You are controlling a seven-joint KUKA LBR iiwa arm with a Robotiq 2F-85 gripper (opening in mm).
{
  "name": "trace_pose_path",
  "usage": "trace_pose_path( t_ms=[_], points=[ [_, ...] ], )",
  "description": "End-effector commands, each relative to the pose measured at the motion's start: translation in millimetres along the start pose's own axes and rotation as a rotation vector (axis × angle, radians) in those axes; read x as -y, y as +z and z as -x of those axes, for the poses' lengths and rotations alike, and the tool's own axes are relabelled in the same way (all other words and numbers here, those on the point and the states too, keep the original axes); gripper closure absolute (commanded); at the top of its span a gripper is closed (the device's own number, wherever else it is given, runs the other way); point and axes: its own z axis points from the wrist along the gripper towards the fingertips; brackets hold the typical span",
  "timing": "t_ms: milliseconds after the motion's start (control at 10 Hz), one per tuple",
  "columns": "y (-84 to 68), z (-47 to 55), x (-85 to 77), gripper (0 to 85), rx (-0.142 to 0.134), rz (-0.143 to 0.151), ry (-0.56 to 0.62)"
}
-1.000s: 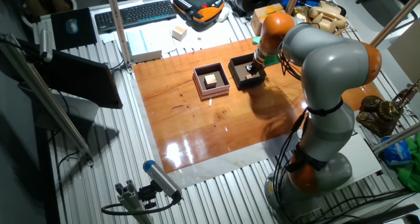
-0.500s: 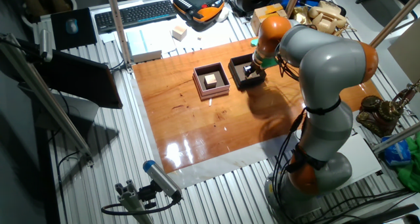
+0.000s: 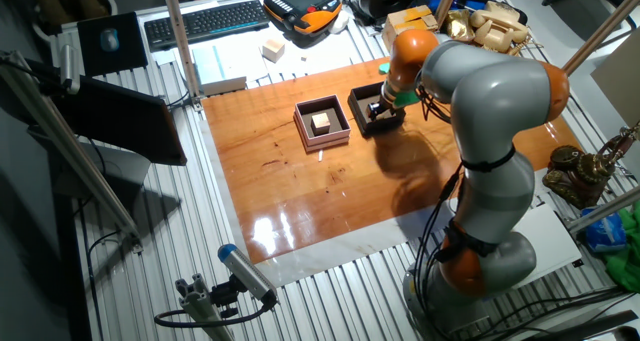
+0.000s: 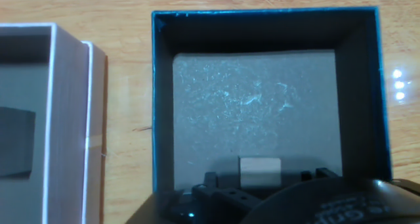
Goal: Move an object from one box to another
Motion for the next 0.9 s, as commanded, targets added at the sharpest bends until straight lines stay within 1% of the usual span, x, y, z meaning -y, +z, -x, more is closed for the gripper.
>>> trace_pose_path(
  t_ms=[0, 400, 800],
  points=[
    [2.9, 0.2, -0.2, 17.0, 0.001, 0.001, 0.003],
    [7.7, 1.0, -1.2, 17.0, -0.005, -0.003, 0.011],
    [10.4, 3.3, -4.2, 17.0, -0.005, -0.006, 0.017]
  ],
)
